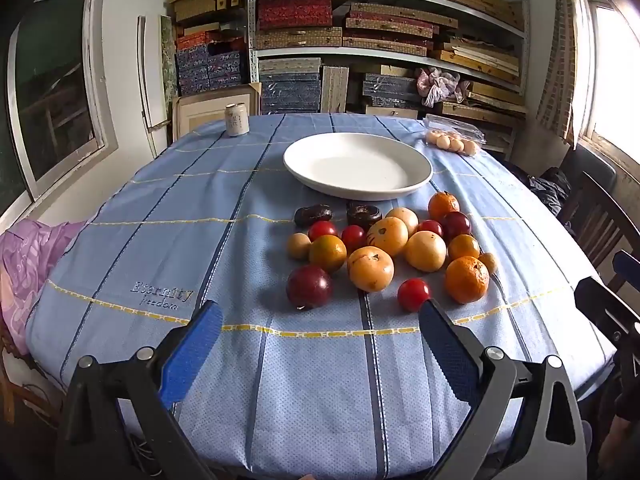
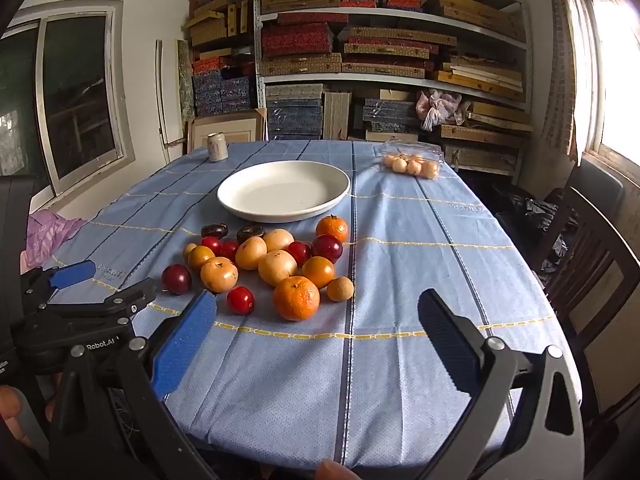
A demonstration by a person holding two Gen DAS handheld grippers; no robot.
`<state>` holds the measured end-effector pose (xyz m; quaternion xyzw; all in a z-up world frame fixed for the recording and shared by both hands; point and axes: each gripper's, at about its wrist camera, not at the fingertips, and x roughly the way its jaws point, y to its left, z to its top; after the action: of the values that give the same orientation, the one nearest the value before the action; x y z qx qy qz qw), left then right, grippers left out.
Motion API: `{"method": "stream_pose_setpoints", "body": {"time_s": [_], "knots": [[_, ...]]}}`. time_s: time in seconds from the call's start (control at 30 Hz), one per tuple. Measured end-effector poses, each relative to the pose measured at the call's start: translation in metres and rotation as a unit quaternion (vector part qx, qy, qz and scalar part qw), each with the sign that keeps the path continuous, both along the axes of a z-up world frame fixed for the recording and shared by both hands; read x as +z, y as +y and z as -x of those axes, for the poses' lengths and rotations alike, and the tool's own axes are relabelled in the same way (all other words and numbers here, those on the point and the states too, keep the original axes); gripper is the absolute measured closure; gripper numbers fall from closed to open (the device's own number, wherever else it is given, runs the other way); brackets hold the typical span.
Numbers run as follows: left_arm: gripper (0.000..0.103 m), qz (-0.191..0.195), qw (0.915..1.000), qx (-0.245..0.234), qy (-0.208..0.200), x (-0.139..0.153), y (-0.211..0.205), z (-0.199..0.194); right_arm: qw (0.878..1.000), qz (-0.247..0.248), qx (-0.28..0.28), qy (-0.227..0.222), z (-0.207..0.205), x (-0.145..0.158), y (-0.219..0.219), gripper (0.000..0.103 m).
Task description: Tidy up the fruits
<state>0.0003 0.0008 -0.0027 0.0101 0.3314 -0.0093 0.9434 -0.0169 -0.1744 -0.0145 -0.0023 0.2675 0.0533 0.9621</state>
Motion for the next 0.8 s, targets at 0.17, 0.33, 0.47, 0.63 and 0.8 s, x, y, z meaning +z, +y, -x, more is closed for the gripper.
{"method": "stream_pose_setpoints", "body": {"time_s": [0.17, 0.33, 0.47, 0.63, 0.8], "knots": [[0.004, 0.0, 1.0, 0.002, 0.002, -0.001, -0.003, -0.005, 1.0, -0.01, 0.009, -0.004, 0.009, 0.001, -0.024, 0.004], [0.004, 0.001, 1.0, 0.002, 0.002, -0.002, -0.003, -0.005, 1.0, -0.01, 0.008, -0.004, 0.01, 0.001, -0.025, 0.004], [0.004, 0.001, 1.0, 0.002, 0.003, -0.001, -0.002, -0.005, 1.0, -0.01, 0.008, -0.004, 0.01, 0.001, -0.026, 0.004], [0.004, 0.001, 1.0, 0.002, 0.003, -0.001, -0.003, -0.005, 1.0, -0.011, 0.008, -0.003, 0.011, 0.001, -0.026, 0.004], [0.004, 0.001, 1.0, 0.003, 0.003, -0.001, -0.003, -0.005, 1.0, -0.01, 0.008, -0.003, 0.01, 0.001, -0.026, 0.004]]}}
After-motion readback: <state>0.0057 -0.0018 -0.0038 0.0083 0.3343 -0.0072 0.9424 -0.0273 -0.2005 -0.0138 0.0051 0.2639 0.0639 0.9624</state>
